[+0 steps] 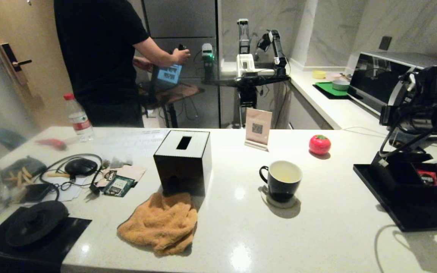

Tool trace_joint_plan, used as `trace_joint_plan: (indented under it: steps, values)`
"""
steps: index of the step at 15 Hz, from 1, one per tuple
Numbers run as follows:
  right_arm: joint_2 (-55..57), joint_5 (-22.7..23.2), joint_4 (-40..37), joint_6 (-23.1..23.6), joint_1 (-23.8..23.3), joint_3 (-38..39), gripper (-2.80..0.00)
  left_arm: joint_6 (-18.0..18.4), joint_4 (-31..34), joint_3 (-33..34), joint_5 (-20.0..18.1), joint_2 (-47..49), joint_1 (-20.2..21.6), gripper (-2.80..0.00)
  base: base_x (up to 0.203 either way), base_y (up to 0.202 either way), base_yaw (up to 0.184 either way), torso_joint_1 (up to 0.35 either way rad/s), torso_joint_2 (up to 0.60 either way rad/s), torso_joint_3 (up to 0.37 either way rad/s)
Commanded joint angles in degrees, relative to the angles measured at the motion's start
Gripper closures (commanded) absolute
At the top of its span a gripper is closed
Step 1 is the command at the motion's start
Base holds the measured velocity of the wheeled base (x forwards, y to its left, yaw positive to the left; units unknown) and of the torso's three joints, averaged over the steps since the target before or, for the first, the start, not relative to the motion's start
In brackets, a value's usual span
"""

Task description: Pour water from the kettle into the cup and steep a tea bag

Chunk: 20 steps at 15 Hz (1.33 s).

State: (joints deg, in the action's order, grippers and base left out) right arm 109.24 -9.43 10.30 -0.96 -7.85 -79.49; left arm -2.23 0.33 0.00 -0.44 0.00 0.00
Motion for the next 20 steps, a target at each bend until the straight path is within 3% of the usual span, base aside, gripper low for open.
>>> trace_joint_plan:
  steps: [1,8,20]
  values:
    - [-2.5,-0.1,0.1,0.0,1.1,1.0,0.00,-0.1,0.0,0.0,0.0,0.0,0.0,0.00,0.000,0.000,0.000,0.000,0.00,0.000]
    - [-8.4,-0.2,5.7,0.0,6.2,9.2,0.00,-0.1,0.0,0.0,0.0,0.0,0.0,0.00,0.000,0.000,0.000,0.000,0.00,0.000]
    - [-18.7,-0.2,6.1,-2.5,14.4,16.0,0.00,-0.1,0.0,0.0,0.0,0.0,0.0,0.00,0.000,0.000,0.000,0.000,0.00,0.000]
